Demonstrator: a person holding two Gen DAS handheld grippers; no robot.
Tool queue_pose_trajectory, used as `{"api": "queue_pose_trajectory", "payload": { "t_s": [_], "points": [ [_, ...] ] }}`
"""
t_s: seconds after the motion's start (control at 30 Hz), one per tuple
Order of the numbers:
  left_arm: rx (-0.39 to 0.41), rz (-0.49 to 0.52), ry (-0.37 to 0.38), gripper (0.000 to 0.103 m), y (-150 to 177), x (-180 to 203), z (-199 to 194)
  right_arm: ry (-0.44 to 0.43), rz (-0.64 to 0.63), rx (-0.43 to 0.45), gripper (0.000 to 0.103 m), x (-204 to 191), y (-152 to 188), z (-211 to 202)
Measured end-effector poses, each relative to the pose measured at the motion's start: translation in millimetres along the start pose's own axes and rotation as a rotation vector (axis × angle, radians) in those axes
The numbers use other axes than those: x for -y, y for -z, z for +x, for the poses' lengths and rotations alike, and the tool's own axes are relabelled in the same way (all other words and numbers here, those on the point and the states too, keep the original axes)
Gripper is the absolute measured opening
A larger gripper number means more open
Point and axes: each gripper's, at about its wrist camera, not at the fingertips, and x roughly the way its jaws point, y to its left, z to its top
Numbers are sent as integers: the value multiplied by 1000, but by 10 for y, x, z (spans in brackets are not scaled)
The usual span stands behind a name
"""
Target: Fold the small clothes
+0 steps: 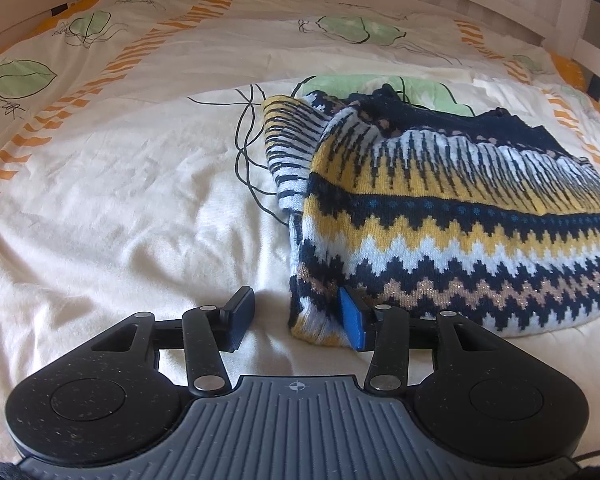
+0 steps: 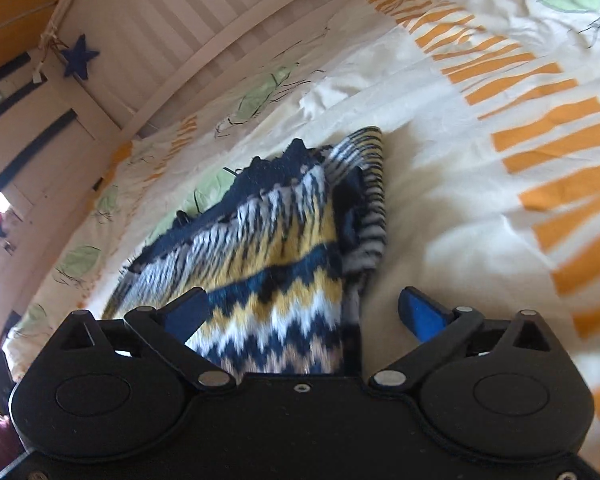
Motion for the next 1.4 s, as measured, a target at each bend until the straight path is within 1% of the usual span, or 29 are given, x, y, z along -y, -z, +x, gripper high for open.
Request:
{"api": "queue_pose_trajectory", "payload": {
  "t_s": [0.2,0.33,0.4,0.53,0.63,0.8,0.97,1.1,1.27,1.4],
  "points": [
    [-25,-21,21,46,-58,-40,2,-76,52,-22,103,94,-183,315],
    [-54,-40,40,46,-130,-73,-24,-135,72,7,103,183,-216,416],
    [-54,-52,36,45,-177,-69,-101,-152,48,31,103,190,-189,422],
    [25,-56,33,45,-337,44,-341,-152,-40,82,103,137,-65,392],
    [66,-29,52,45,-536,253,-388,-165,-33,87,103,159,-70,374],
    [80,22,107,46,-859,751,-164,-171,-41,104,103,168,-53,368],
    [38,29,140,46,-1059,1170,240,-188,-35,116,103,200,-37,356],
    [18,80,133,46,-1090,1421,460,-217,-15,127,103,251,-34,343],
    [-45,133,88,46,-1020,1566,761,-231,-6,133,103,266,-35,341],
    [-24,176,61,50,-963,1615,815,-232,-5,133,103,268,-34,341]
  ]
}}
